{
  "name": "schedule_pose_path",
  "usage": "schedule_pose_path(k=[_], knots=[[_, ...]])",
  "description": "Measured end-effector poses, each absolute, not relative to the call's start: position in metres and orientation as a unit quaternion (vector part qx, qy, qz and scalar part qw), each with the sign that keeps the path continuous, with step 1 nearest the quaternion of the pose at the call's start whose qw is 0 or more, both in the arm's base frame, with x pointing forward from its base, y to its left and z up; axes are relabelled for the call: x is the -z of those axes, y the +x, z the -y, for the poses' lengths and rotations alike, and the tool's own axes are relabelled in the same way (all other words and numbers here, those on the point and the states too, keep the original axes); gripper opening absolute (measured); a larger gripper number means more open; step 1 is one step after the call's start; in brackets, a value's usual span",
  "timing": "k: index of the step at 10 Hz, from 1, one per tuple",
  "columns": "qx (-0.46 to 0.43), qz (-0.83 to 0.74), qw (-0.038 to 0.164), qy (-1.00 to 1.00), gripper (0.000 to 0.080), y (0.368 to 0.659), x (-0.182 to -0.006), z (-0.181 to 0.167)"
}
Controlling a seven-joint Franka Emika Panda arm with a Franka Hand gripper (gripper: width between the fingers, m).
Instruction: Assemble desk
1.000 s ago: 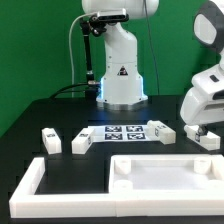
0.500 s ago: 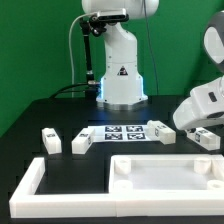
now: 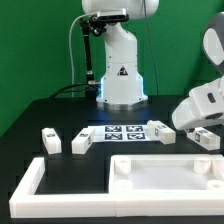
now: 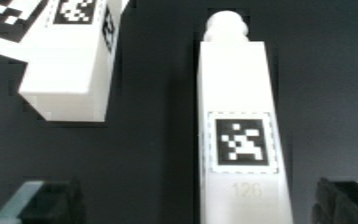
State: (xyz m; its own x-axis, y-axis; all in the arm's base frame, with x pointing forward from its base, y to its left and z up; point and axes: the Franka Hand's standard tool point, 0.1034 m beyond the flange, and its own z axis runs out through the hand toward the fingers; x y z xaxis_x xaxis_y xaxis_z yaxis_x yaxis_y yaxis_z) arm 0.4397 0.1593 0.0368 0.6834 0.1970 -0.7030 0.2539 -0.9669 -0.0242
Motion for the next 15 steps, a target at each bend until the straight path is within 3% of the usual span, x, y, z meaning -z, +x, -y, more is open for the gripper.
schedule_pose_path(k=[2, 7, 11, 12, 13, 14, 15], knots=[[0.388, -0.11, 0.024, 0.915, 0.0649, 0.443, -0.026, -0.161], [0.4, -0.111, 0.028, 0.909, 0.0649, 0.442, -0.029, -0.165], [0.417, -0.114, 0.03, 0.901, 0.0649, 0.45, -0.019, -0.174], [0.417, -0.114, 0.03, 0.901, 0.061, 0.45, -0.019, -0.173], [0.417, -0.114, 0.03, 0.901, 0.0475, 0.45, -0.019, -0.173], [0.417, -0.114, 0.03, 0.901, 0.0475, 0.45, -0.019, -0.173], [0.417, -0.114, 0.03, 0.901, 0.0293, 0.45, -0.019, -0.173]])
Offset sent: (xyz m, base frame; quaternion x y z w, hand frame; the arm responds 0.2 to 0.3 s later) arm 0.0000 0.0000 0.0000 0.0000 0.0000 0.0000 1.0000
